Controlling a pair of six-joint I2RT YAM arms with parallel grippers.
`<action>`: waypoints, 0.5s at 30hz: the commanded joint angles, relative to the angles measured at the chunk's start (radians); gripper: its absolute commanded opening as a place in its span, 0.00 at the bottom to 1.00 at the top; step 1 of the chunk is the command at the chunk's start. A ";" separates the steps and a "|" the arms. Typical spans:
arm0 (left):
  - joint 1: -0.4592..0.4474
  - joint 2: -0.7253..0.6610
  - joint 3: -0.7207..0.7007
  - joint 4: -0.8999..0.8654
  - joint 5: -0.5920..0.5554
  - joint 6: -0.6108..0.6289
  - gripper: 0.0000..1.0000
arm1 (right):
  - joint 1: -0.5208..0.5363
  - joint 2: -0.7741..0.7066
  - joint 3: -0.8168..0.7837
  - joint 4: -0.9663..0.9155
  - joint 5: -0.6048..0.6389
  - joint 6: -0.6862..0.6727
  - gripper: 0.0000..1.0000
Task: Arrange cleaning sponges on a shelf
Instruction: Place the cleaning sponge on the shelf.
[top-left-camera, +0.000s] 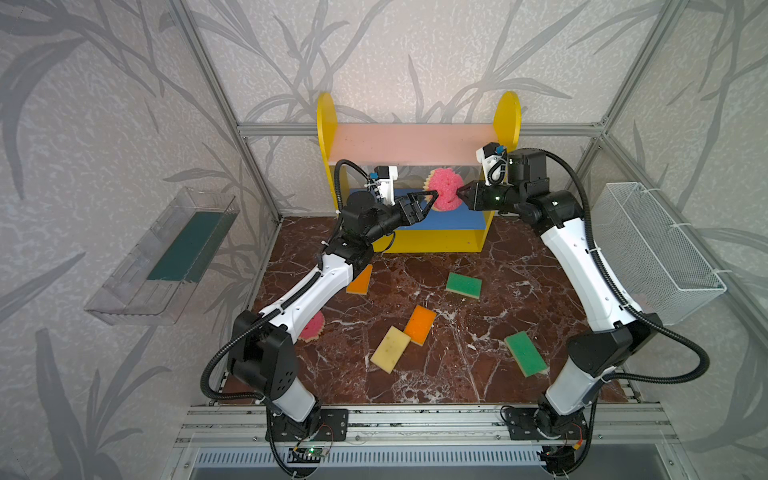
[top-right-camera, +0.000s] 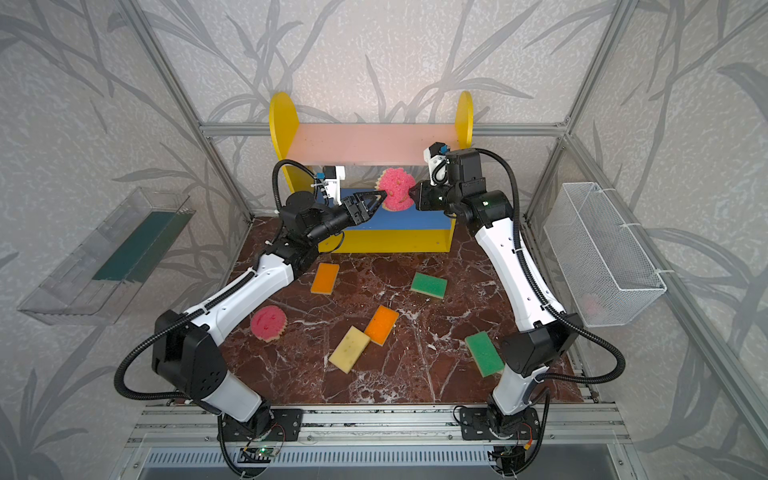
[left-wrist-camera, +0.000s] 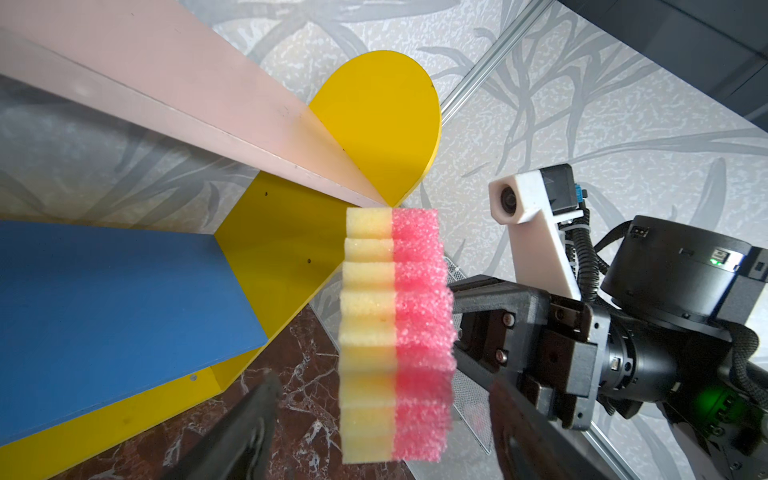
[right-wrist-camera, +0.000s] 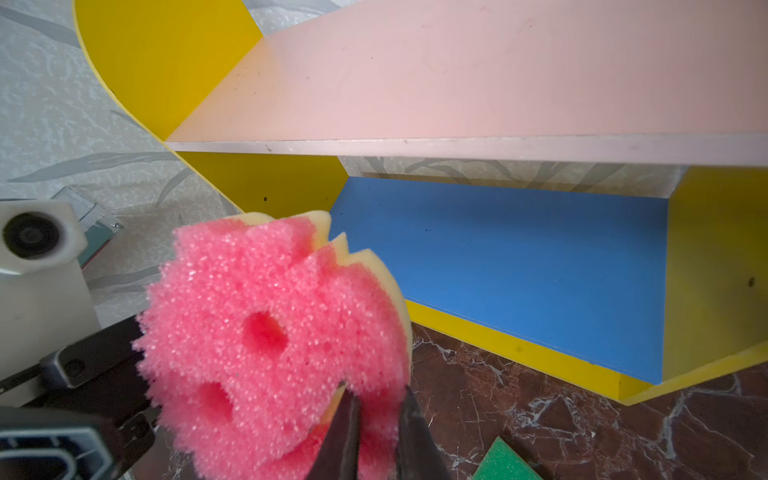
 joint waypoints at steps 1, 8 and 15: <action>-0.005 0.018 0.050 0.013 0.022 -0.020 0.75 | 0.002 -0.005 0.009 0.010 -0.031 -0.018 0.18; -0.007 0.033 0.043 0.016 0.014 -0.033 0.52 | 0.002 -0.004 0.008 0.015 -0.035 -0.019 0.20; -0.008 0.032 0.040 0.027 0.012 -0.039 0.40 | 0.002 -0.008 -0.006 0.018 -0.031 -0.023 0.34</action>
